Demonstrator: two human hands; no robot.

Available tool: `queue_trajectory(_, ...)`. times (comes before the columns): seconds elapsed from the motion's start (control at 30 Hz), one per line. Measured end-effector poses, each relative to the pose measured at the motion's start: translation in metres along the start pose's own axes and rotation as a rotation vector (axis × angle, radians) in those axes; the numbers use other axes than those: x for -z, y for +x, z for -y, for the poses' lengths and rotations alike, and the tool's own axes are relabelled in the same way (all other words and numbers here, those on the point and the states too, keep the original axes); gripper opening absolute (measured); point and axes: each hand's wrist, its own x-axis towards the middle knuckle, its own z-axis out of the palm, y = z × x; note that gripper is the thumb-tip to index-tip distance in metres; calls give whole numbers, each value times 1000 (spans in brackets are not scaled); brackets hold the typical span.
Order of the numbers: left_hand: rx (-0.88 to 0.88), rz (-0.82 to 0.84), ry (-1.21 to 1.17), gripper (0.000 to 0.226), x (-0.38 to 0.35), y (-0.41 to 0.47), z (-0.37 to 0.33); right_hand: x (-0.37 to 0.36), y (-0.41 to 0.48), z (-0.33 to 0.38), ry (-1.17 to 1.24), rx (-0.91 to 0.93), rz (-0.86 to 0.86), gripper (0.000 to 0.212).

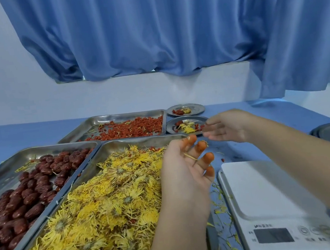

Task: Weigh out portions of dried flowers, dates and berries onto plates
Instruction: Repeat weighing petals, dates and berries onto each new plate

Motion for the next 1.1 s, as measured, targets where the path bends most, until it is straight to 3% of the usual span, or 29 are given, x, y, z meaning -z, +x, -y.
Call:
queue_trajectory(0.13,-31,31,232,19,-6,-3,6,26,-60,-2,-272,216,-74,7)
queue_trajectory(0.23,-62,74,421,18,-11,-7,12,53,-107,-12,-493,410,-166,10)
queue_trajectory(0.33,-67,112,578,19,-15,-10,17,87,-149,-25,-568,559,-254,13)
queue_trajectory(0.47,-93,17,799,14,-24,1,25,134,-184,-49,-773,685,-503,13)
queue_trajectory(0.57,-227,4,935,22,-18,9,33,161,-193,-77,-961,686,-645,12)
queue_trajectory(0.73,-397,62,1102,24,-6,3,37,179,-191,-92,-1061,574,-663,16)
queue_trajectory(0.9,-342,22,1036,22,-8,3,35,177,-193,-94,-1154,438,-588,17)
queue_trajectory(1.1,-332,41,975,24,-6,5,32,175,-196,-91,-1048,428,-650,19)
